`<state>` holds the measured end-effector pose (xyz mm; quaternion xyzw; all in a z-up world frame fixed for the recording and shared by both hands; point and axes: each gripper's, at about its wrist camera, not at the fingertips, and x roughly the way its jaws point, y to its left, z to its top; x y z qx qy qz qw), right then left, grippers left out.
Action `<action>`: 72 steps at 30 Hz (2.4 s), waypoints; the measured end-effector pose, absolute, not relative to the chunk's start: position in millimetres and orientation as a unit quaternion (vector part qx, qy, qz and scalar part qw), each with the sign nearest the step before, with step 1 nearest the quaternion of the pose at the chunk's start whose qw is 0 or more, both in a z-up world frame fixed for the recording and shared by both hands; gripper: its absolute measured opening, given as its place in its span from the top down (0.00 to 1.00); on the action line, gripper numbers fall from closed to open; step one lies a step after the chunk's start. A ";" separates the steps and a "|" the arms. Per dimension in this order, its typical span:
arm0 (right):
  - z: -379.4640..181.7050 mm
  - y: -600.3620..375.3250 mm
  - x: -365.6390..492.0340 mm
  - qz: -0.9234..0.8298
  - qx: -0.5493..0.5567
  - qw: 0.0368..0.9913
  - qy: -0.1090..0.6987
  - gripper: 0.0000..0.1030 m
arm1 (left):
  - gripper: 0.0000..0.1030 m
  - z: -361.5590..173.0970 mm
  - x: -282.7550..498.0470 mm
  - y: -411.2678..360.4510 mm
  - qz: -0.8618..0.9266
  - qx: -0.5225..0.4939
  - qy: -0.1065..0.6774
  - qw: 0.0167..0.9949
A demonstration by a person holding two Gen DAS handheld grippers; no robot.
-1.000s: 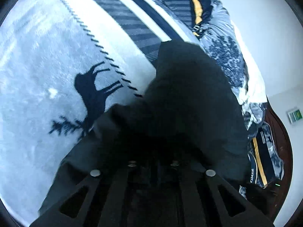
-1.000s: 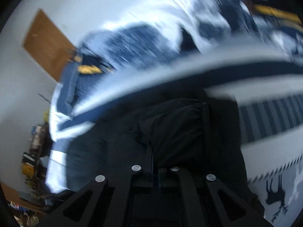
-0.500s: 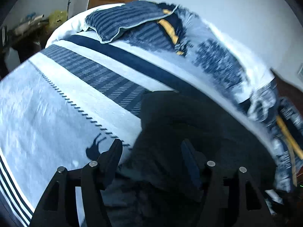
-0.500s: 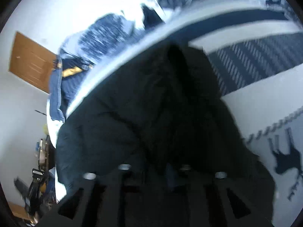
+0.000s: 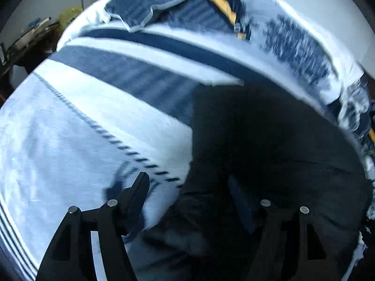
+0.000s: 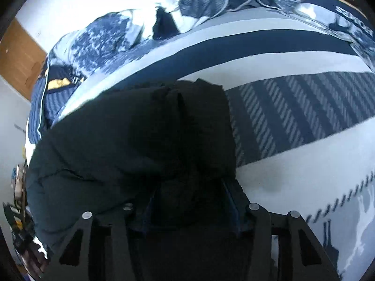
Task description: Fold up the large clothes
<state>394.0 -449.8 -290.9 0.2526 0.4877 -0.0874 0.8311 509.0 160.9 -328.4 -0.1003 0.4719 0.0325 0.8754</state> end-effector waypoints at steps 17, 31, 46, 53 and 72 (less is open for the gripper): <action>-216.8 -426.5 72.7 0.018 0.358 0.835 0.417 0.17 | 0.22 -241.2 172.8 248.8 0.007 -0.161 0.407 0.899; -111.0 -404.5 4.4 0.038 0.324 0.885 0.332 0.17 | 0.20 -179.3 127.4 213.0 -0.052 -0.137 0.353 0.924; -172.7 -416.3 4.7 0.015 0.369 0.841 0.395 0.17 | 0.20 -224.3 133.8 223.6 -0.031 -0.171 0.433 0.885; -164.7 -418.2 18.5 0.008 0.367 0.844 0.391 0.17 | 0.20 -220.6 138.3 232.0 -0.028 -0.182 0.429 0.884; -137.5 -437.4 -2.3 0.008 0.374 0.852 0.366 0.17 | 0.19 -154.2 123.0 262.1 -0.028 -0.206 0.380 0.901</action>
